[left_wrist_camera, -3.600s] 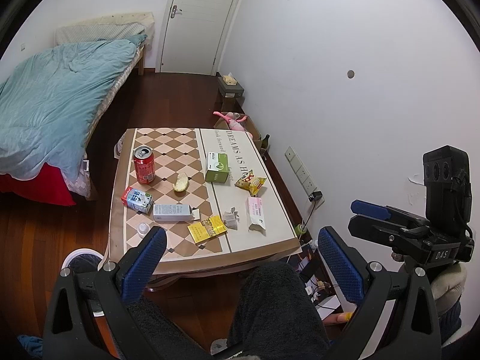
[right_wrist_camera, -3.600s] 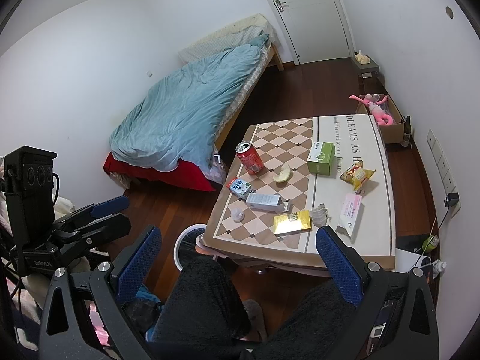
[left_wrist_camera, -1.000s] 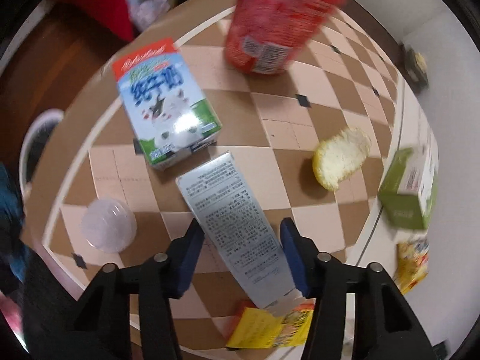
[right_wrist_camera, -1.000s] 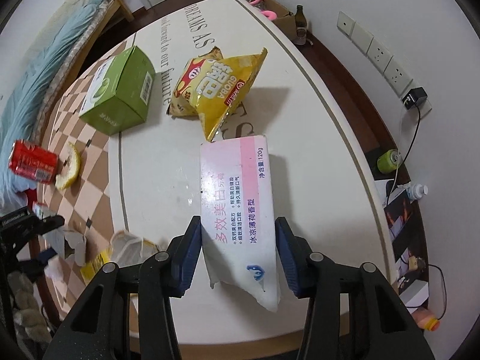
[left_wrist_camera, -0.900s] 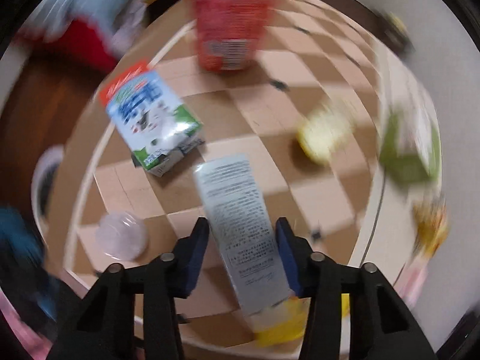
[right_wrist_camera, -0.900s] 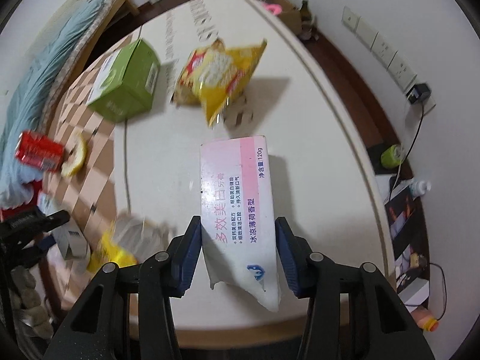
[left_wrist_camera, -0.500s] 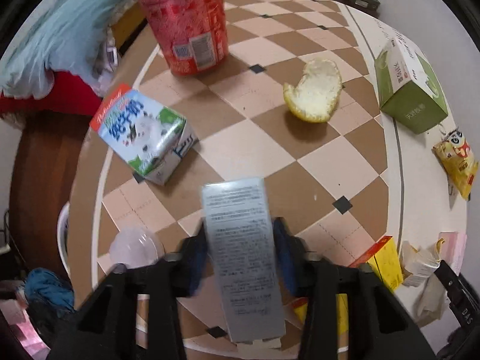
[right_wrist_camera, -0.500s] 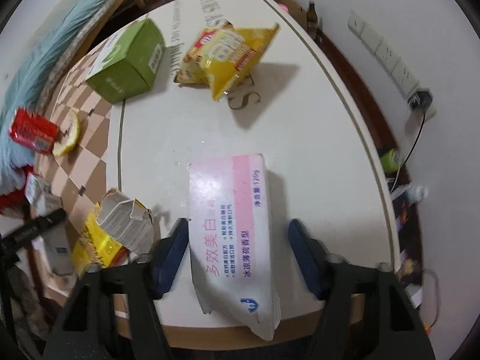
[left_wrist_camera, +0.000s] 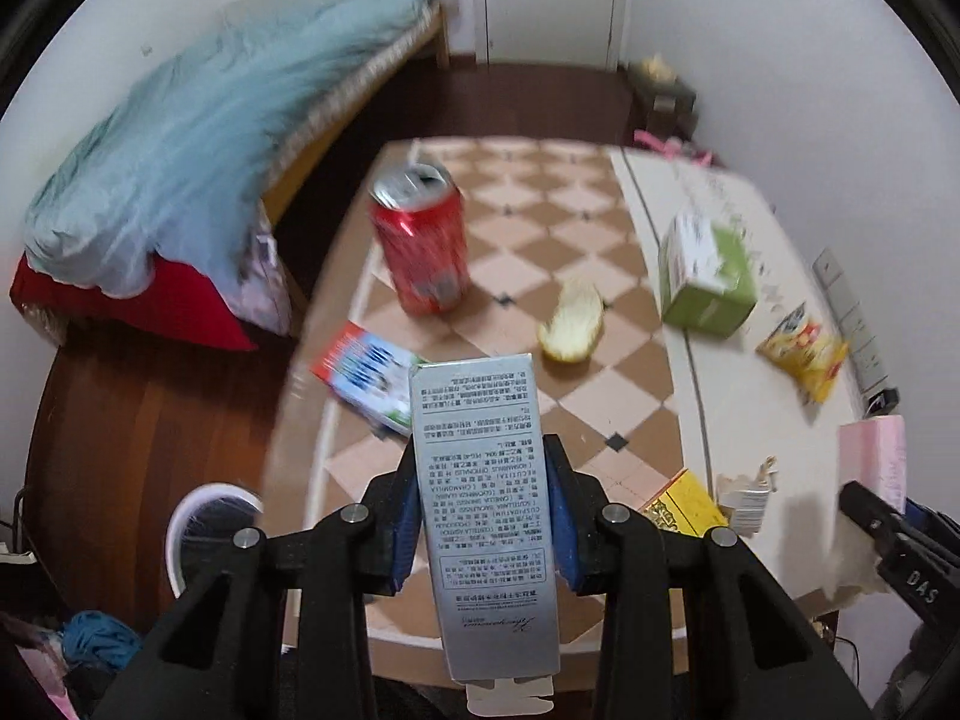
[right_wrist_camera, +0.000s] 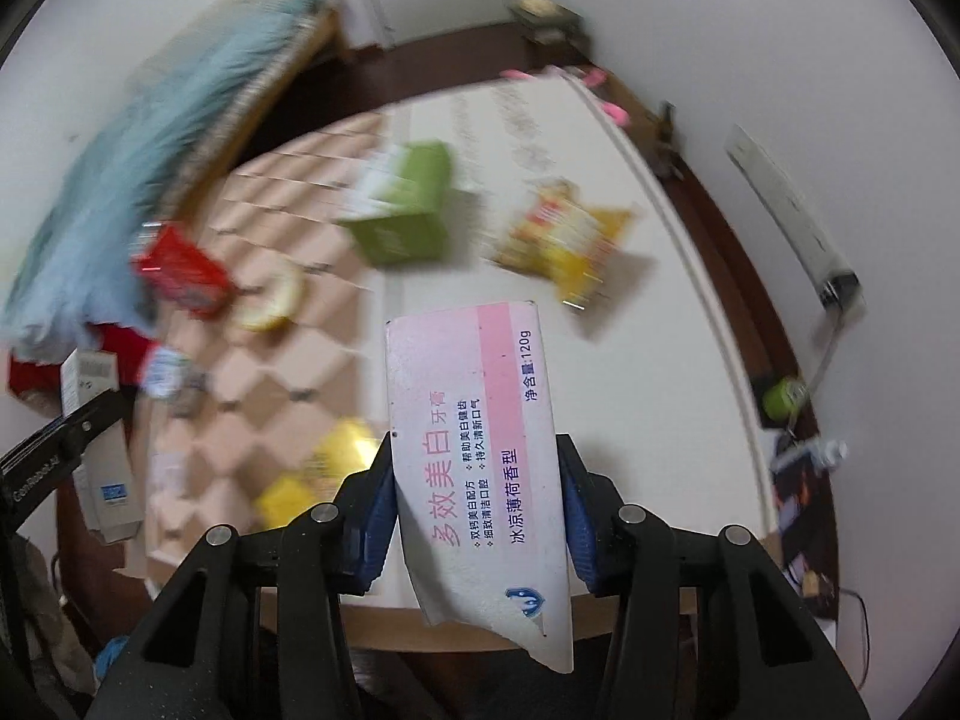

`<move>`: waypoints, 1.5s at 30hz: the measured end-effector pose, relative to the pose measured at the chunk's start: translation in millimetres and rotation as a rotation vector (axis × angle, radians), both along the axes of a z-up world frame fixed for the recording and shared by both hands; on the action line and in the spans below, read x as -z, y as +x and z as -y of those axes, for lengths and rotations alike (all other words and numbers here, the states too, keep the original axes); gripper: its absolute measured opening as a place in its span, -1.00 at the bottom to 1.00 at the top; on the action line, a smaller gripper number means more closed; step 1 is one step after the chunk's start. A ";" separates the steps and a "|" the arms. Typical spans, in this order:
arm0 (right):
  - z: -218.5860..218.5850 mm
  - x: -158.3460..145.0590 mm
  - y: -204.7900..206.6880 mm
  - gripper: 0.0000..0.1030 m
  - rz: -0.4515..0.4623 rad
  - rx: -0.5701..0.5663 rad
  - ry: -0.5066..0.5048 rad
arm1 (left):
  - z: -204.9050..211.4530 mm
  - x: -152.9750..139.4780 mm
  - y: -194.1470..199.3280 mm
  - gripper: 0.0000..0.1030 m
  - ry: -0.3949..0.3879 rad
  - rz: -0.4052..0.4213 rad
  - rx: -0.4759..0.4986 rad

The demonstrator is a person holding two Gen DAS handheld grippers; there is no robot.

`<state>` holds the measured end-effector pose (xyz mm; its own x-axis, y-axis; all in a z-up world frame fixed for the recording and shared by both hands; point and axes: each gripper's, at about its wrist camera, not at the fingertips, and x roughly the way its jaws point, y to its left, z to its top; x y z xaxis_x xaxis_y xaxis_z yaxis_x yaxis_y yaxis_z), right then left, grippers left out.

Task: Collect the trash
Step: 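Carry both boxes over the white trash bin and open both tools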

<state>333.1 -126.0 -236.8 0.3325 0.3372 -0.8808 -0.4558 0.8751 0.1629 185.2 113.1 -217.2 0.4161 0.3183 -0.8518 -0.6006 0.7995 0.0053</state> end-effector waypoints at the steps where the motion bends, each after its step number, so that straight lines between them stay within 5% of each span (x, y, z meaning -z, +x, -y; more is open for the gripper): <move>1: -9.4 -8.4 -6.3 -0.03 0.010 -0.020 0.015 | -2.6 -4.4 7.1 -0.37 0.005 0.013 -0.003; 8: -100.6 -50.5 -67.0 -0.03 0.030 -0.205 0.138 | -49.3 -52.8 -54.1 -0.37 0.057 0.095 -0.092; 14: -195.9 -42.9 -129.9 -0.03 -0.008 -0.373 0.179 | -108.9 -56.1 -126.0 -0.37 0.086 0.087 -0.212; 20: -282.7 15.2 -198.5 -0.03 -0.114 -0.500 0.154 | -172.9 -3.6 -194.9 -0.37 0.012 0.019 -0.323; 31: -387.7 147.1 -264.5 -0.03 -0.346 -0.618 0.012 | -260.2 136.7 -271.8 -0.37 -0.353 -0.082 -0.442; 40: -420.8 172.6 -285.0 0.01 -0.401 -0.663 0.000 | -281.0 156.1 -309.6 -0.34 -0.467 -0.052 -0.521; 41: -422.6 175.5 -285.7 0.11 -0.418 -0.660 0.001 | -283.3 155.2 -311.7 -0.14 -0.467 -0.058 -0.530; 42: -423.7 177.8 -286.3 0.23 -0.433 -0.658 -0.002 | -283.1 153.7 -316.0 0.35 -0.454 -0.067 -0.543; 43: -425.6 179.6 -286.0 0.55 -0.433 -0.656 -0.010 | -283.9 151.7 -320.0 0.59 -0.444 -0.063 -0.557; 44: -425.3 179.4 -286.3 0.76 -0.430 -0.657 -0.013 | -283.6 149.0 -325.9 0.82 -0.434 -0.050 -0.575; 45: -424.6 178.3 -288.3 0.79 -0.423 -0.662 -0.019 | -282.6 146.0 -331.7 0.82 -0.424 -0.042 -0.589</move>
<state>44.8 298.6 -415.1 -0.2973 0.3319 -0.8953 -0.7858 0.4475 0.4269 -146.6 395.7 -363.1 0.2418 0.1189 -0.9630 -0.9383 0.2815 -0.2009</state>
